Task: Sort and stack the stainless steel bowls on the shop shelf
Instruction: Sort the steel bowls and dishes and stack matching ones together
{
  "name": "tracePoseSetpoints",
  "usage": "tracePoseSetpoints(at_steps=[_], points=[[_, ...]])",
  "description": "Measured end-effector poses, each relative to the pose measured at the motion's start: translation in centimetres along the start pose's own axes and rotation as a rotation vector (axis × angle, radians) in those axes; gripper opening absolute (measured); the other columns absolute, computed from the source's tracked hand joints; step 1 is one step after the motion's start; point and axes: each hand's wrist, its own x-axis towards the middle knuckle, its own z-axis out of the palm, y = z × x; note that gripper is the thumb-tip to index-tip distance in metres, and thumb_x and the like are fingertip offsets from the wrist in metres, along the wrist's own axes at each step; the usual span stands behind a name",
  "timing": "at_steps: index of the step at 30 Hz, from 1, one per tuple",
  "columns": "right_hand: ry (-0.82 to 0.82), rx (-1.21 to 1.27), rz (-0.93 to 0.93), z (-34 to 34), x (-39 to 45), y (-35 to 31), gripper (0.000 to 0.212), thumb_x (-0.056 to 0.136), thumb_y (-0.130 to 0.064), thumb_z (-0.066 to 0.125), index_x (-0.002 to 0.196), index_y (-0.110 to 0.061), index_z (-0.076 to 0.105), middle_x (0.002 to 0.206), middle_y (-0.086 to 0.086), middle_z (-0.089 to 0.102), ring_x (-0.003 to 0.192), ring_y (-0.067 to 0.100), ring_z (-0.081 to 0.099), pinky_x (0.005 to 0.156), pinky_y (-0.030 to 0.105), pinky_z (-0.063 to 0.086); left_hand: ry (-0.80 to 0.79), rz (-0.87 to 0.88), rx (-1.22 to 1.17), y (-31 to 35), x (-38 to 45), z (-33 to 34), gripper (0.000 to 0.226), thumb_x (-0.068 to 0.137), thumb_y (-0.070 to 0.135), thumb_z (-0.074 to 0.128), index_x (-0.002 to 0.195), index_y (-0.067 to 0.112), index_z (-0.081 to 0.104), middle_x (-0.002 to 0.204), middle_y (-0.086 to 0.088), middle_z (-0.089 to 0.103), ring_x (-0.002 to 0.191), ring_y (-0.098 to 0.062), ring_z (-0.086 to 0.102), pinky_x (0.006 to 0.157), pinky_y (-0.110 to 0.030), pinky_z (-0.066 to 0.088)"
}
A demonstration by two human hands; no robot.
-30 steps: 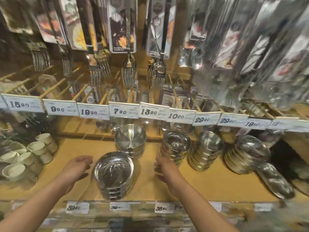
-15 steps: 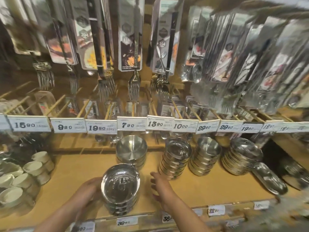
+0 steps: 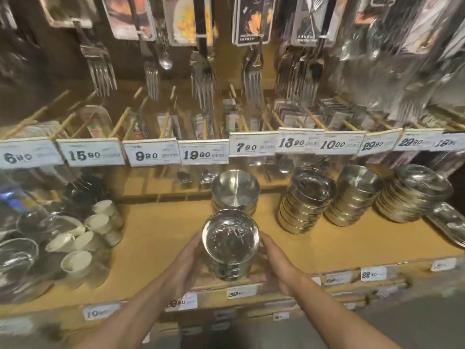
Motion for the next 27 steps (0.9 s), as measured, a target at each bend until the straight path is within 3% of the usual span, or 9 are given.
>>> tracePoseSetpoints(at_steps=[1, 6, 10, 13, 15, 19, 22, 25, 27], points=[[-0.002, 0.002, -0.004, 0.0, 0.3, 0.1, 0.047, 0.101, -0.057, 0.034, 0.125, -0.028, 0.062, 0.126, 0.003, 0.065, 0.12, 0.027, 0.061, 0.099, 0.059, 0.053, -0.026, -0.099, -0.105, 1.3, -0.2, -0.4, 0.059, 0.079, 0.087, 0.049, 0.116, 0.046, 0.069, 0.119, 0.006, 0.074, 0.113, -0.024, 0.069, 0.087, -0.048, 0.059], [-0.006, 0.039, -0.023, -0.2, 1.9, 0.5, 0.042, 0.102, -0.055, 0.035, 0.119, -0.03, 0.063, 0.117, -0.001, 0.065, 0.116, 0.028, 0.062, 0.101, 0.06, 0.051, -0.033, -0.029, -0.104, 0.4, 1.3, -0.9, 0.058, 0.08, 0.087, 0.044, 0.112, 0.047, 0.072, 0.113, 0.0, 0.076, 0.118, -0.033, 0.064, 0.097, -0.048, 0.053], [-0.016, 0.073, -0.052, -0.6, 2.9, 0.7, 0.039, 0.101, -0.054, 0.038, 0.108, -0.031, 0.069, 0.117, 0.004, 0.065, 0.115, 0.028, 0.062, 0.099, 0.064, 0.051, 0.013, -0.067, -0.14, 0.8, 1.8, -0.8, 0.065, 0.077, 0.086, 0.047, 0.122, 0.043, 0.066, 0.146, -0.015, 0.052, 0.123, -0.036, 0.06, 0.094, -0.05, 0.056], [-0.034, 0.049, -0.073, -1.1, 3.3, 0.6, 0.037, 0.097, -0.058, 0.042, 0.107, -0.034, 0.069, 0.12, 0.007, 0.063, 0.116, 0.029, 0.06, 0.096, 0.064, 0.053, 0.02, -0.073, -0.148, 0.8, 1.5, -0.6, 0.068, 0.083, 0.084, 0.041, 0.133, 0.042, 0.057, 0.151, -0.018, 0.044, 0.118, -0.033, 0.063, 0.091, -0.048, 0.058], [-0.046, 0.017, -0.095, -1.4, 3.5, 0.5, 0.042, 0.092, -0.062, 0.044, 0.112, -0.035, 0.068, 0.127, 0.007, 0.061, 0.119, 0.027, 0.058, 0.093, 0.059, 0.056, 0.046, -0.076, -0.173, 0.8, 1.3, -0.4, 0.069, 0.087, 0.081, 0.038, 0.139, 0.038, 0.053, 0.147, -0.016, 0.048, 0.111, -0.029, 0.066, 0.086, -0.046, 0.06], [-0.066, -0.036, -0.122, -1.2, 3.3, 0.4, 0.051, 0.085, -0.071, 0.049, 0.12, -0.039, 0.065, 0.132, 0.0, 0.058, 0.124, 0.019, 0.053, 0.095, 0.057, 0.055, 0.11, -0.062, -0.212, 0.7, 1.1, 0.4, 0.057, 0.094, 0.074, 0.034, 0.123, 0.035, 0.063, 0.117, -0.003, 0.063, 0.111, -0.025, 0.065, 0.104, -0.06, 0.047], [-0.044, -0.059, -0.139, -0.5, 2.9, 0.4, 0.047, 0.084, -0.074, 0.049, 0.114, -0.042, 0.064, 0.126, -0.008, 0.06, 0.119, 0.015, 0.054, 0.097, 0.057, 0.053, 0.15, -0.039, -0.218, 0.5, 0.8, 0.7, 0.061, 0.094, 0.073, 0.035, 0.134, 0.032, 0.056, 0.118, -0.005, 0.061, 0.113, -0.031, 0.064, 0.098, -0.059, 0.052], [-0.044, -0.062, -0.119, 0.2, 2.6, 0.5, 0.045, 0.089, -0.068, 0.046, 0.114, -0.036, 0.066, 0.126, -0.006, 0.062, 0.118, 0.017, 0.055, 0.1, 0.057, 0.052, 0.177, -0.029, -0.228, 0.3, 0.0, 0.6, 0.054, 0.094, 0.073, 0.037, 0.124, 0.034, 0.06, 0.118, -0.006, 0.062, 0.109, -0.031, 0.067, 0.088, -0.052, 0.059], [-0.051, -0.069, -0.099, 1.1, 2.5, 0.5, 0.046, 0.092, -0.067, 0.044, 0.116, -0.034, 0.066, 0.125, -0.006, 0.062, 0.117, 0.019, 0.056, 0.098, 0.054, 0.053, 0.211, -0.034, -0.236, 0.0, -0.7, 0.0, 0.053, 0.094, 0.072, 0.037, 0.122, 0.034, 0.062, 0.119, -0.009, 0.062, 0.109, -0.034, 0.067, 0.09, -0.054, 0.057]])
